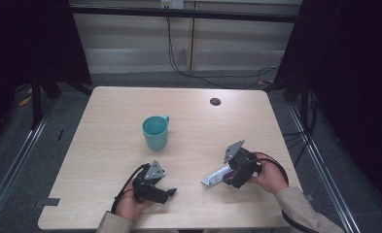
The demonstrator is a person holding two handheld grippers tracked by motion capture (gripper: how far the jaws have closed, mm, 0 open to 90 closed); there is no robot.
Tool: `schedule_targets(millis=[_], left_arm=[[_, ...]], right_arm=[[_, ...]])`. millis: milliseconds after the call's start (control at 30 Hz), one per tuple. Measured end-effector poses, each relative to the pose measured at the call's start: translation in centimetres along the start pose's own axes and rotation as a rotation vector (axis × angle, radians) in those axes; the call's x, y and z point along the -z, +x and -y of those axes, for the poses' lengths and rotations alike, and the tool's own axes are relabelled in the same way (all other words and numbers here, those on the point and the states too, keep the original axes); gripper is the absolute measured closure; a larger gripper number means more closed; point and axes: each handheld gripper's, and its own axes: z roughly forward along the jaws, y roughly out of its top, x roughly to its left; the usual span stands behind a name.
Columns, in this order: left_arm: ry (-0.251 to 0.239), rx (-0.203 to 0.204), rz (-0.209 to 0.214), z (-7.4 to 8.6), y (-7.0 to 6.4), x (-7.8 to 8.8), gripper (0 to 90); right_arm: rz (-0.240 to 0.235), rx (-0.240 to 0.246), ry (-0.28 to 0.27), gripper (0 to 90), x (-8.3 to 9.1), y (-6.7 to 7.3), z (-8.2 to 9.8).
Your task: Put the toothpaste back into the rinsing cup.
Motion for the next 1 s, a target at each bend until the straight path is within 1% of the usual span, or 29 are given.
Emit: schedule_targets(millis=[67,100,133,167,200,267,300,333,367,400,433,467,500,533,633,700,767,800,833,867,900,933,1000], left_arm=[[-0.001,0.000,0.000,0.0,0.0,0.0,19.7],[0.000,0.000,0.001,0.0,0.0,0.0,19.7],[0.000,0.000,0.001,0.0,0.0,0.0,19.7],[0.000,0.000,0.001,0.0,0.0,0.0,19.7],[-0.003,0.000,0.002,0.0,0.0,0.0,19.7],[-0.003,0.000,0.002,0.0,0.0,0.0,19.7],[-0.003,0.000,0.002,0.0,0.0,0.0,19.7],[-0.004,0.000,0.002,0.0,0.0,0.0,19.8],[-0.004,0.000,0.002,0.0,0.0,0.0,19.7],[-0.004,0.000,0.002,0.0,0.0,0.0,19.8],[-0.003,0.000,0.002,0.0,0.0,0.0,19.8],[-0.004,0.000,0.002,0.0,0.0,0.0,19.7],[-0.003,0.000,0.002,0.0,0.0,0.0,19.8],[-0.004,0.000,0.002,0.0,0.0,0.0,19.8],[-0.002,-0.003,0.001,0.0,0.0,0.0,20.0],[-0.001,-0.003,0.001,0.0,0.0,0.0,20.0],[-0.002,-0.002,0.001,0.0,0.0,0.0,20.0],[-0.002,-0.002,0.001,0.0,0.0,0.0,20.0],[-0.002,-0.002,0.001,0.0,0.0,0.0,20.0],[-0.002,-0.002,0.001,0.0,0.0,0.0,20.0],[-0.002,-0.002,0.001,0.0,0.0,0.0,20.0],[-0.002,-0.002,0.001,0.0,0.0,0.0,20.0],[-0.002,-0.002,0.001,0.0,0.0,0.0,20.0]], right_arm=[[-0.023,0.006,0.005,18.1,-0.5,0.0,-0.3],[-0.024,0.012,0.024,18.6,-0.7,0.0,-0.4],[-0.024,0.012,0.024,18.6,-0.7,0.0,-0.4],[-0.033,0.003,0.044,20.1,-1.1,0.0,-0.5],[-0.032,-0.002,0.047,21.3,-1.2,0.0,-0.5],[-0.031,-0.017,0.048,27.8,-1.2,0.0,-0.6],[-0.046,-0.025,0.049,32.7,-1.2,0.0,-0.6],[-0.047,-0.038,0.049,35.7,-1.2,0.0,-0.5],[-0.049,-0.038,0.042,38.0,-1.1,-0.2,-0.4],[-0.051,-0.057,0.041,39.8,-1.1,-0.2,-0.3],[-0.051,-0.057,0.041,39.8,-1.1,-0.2,-0.3],[-0.054,-0.075,0.043,42.0,-1.0,-0.2,-0.2],[-0.050,-0.107,0.043,47.1,-0.8,-0.4,0.1],[-0.047,-0.110,0.031,49.6,-0.9,-0.4,0.2],[-0.048,-0.157,0.037,57.7,-0.6,-0.5,0.5],[-0.054,-0.182,0.034,59.7,-0.6,-0.7,0.7],[-0.059,-0.200,0.055,59.8,-0.5,-0.6,0.7],[-0.061,-0.218,0.064,59.7,-0.5,-0.7,0.6],[-0.061,-0.218,0.064,59.7,-0.5,-0.7,0.6],[-0.064,-0.229,0.082,60.7,-0.5,-0.6,0.4],[-0.061,-0.224,0.082,61.3,-0.6,-0.7,0.3],[-0.060,-0.231,0.090,61.9,-0.6,-0.7,0.2],[-0.062,-0.230,0.111,64.5,-0.6,-0.6,0.0]])
